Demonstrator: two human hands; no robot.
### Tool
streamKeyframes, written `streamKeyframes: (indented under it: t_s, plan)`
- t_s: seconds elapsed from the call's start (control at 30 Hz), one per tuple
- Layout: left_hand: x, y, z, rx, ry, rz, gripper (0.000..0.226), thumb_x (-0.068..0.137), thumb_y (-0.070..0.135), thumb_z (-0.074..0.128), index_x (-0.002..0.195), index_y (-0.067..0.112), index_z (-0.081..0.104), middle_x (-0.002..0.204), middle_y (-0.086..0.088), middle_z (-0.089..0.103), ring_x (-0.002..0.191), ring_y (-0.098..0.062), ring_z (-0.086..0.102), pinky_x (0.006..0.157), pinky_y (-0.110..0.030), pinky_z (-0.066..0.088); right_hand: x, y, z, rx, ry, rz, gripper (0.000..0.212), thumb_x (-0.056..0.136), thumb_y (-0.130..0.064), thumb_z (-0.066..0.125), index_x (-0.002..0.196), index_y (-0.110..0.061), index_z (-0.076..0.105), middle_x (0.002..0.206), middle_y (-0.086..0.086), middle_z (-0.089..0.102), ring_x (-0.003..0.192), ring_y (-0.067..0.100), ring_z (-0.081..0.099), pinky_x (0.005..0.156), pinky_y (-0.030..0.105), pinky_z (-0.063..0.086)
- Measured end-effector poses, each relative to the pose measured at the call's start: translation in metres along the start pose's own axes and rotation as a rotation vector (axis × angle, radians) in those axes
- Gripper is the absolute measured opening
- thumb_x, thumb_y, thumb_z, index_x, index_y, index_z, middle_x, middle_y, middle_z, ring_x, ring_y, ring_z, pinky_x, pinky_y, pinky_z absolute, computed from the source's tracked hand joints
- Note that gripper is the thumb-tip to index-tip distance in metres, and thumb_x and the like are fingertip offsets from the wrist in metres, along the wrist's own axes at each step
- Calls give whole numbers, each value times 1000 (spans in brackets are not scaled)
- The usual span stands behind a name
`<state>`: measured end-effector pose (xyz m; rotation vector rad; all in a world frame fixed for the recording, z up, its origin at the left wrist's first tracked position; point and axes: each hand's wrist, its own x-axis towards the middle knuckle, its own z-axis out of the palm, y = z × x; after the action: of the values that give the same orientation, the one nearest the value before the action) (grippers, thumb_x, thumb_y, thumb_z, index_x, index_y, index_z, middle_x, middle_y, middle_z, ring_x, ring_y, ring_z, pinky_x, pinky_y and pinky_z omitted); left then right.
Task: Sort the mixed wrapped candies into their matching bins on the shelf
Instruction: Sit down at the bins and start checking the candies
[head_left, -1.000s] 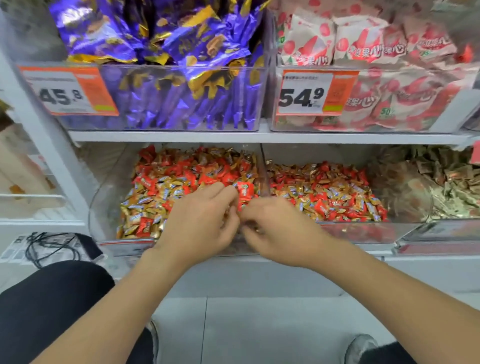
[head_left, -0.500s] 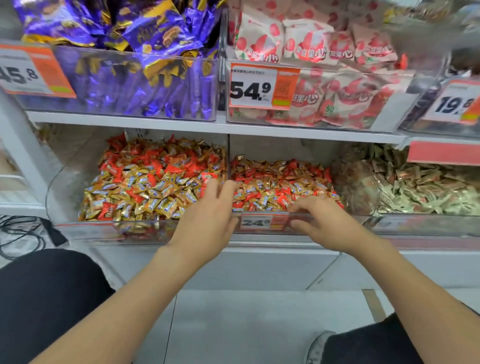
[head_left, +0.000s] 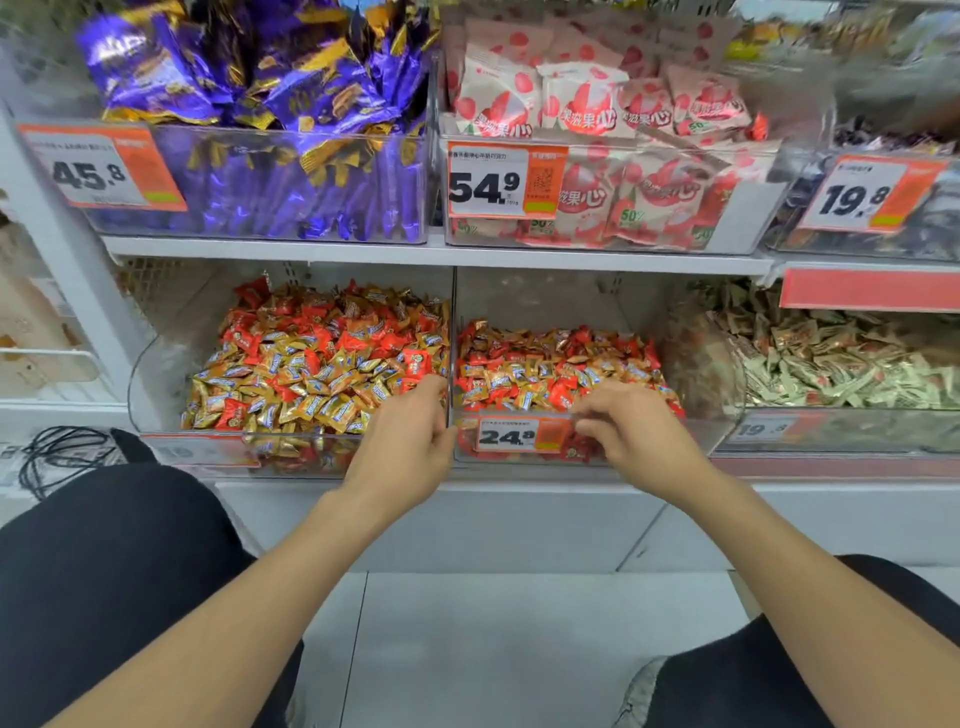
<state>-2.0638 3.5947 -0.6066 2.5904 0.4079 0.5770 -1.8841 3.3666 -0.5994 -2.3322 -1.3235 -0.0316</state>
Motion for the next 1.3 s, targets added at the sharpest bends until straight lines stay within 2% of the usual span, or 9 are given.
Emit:
streamKeyframes:
  t_s: [0.13, 0.27, 0.37, 0.63, 0.8, 0.97, 1.1, 1.2, 1.3]
  plan:
    - [-7, -4, -2, 4, -13, 1, 41, 92, 13, 70, 129, 14, 52, 80, 10, 58, 74, -11, 57, 64, -37, 45, -6, 0, 4, -35, -116, -37, 11, 95, -6, 71, 93, -14, 77, 84, -11, 57, 83, 14, 54, 75, 29, 36]
    - [-13, 0, -8, 280, 53, 213, 70, 81, 26, 78, 144, 18, 47, 127, -1, 47, 115, -26, 49, 90, -40, 43, -4, 3, 0, -72, -181, 21, 7, 98, -14, 70, 98, -17, 76, 91, -7, 65, 86, 17, 58, 77, 33, 41]
    - [-15, 8, -1, 501, 33, 440, 39, 89, 29, 68, 126, 21, 61, 132, -2, 55, 128, -29, 48, 104, -49, 35, -10, 2, 2, -47, -168, 104, 5, 98, -25, 71, 94, -25, 72, 89, -9, 70, 84, 15, 63, 76, 37, 50]
    - [-7, 12, 8, 528, -46, 492, 16, 101, 35, 49, 100, 27, 63, 89, 9, 68, 98, -21, 54, 93, -44, 36, -21, -8, -9, 6, -241, 172, 16, 91, -18, 68, 91, -31, 77, 85, -13, 74, 82, 9, 66, 77, 37, 56]
    - [-13, 17, 4, 411, -59, 462, 23, 97, 41, 45, 97, 26, 63, 90, 9, 66, 100, -19, 54, 92, -43, 39, -22, -18, -20, 56, -226, 225, 28, 80, -8, 61, 86, -27, 79, 71, -12, 73, 70, 4, 67, 67, 19, 50]
    - [-14, 16, -2, 262, 125, 404, 14, 91, 21, 66, 105, 17, 67, 113, -2, 56, 109, -27, 50, 87, -41, 42, 4, -10, -9, 135, -62, 318, 29, 92, -5, 62, 84, -28, 78, 67, -5, 73, 60, 10, 67, 62, 23, 52]
    - [-14, 16, -6, 123, 169, 233, 23, 92, 17, 67, 112, 14, 57, 113, -1, 47, 92, -20, 51, 74, -37, 48, 30, -1, -1, 49, -127, 330, 10, 90, -16, 79, 91, -26, 78, 80, -6, 74, 77, 7, 68, 80, 28, 56]
    - [-16, 10, -2, 97, 109, 142, 29, 94, 22, 67, 116, 18, 49, 113, 4, 40, 64, -12, 45, 50, -30, 40, 41, -3, 8, -29, -250, 332, 29, 78, -29, 94, 101, -26, 76, 84, -8, 69, 86, 14, 68, 81, 35, 58]
    - [-18, 7, 0, 113, 80, 136, 27, 96, 24, 65, 116, 22, 47, 111, 6, 41, 59, -7, 41, 47, -24, 28, 51, -8, 12, -29, -326, 340, 37, 77, -20, 95, 108, -16, 75, 83, -5, 71, 88, 16, 69, 80, 33, 56]
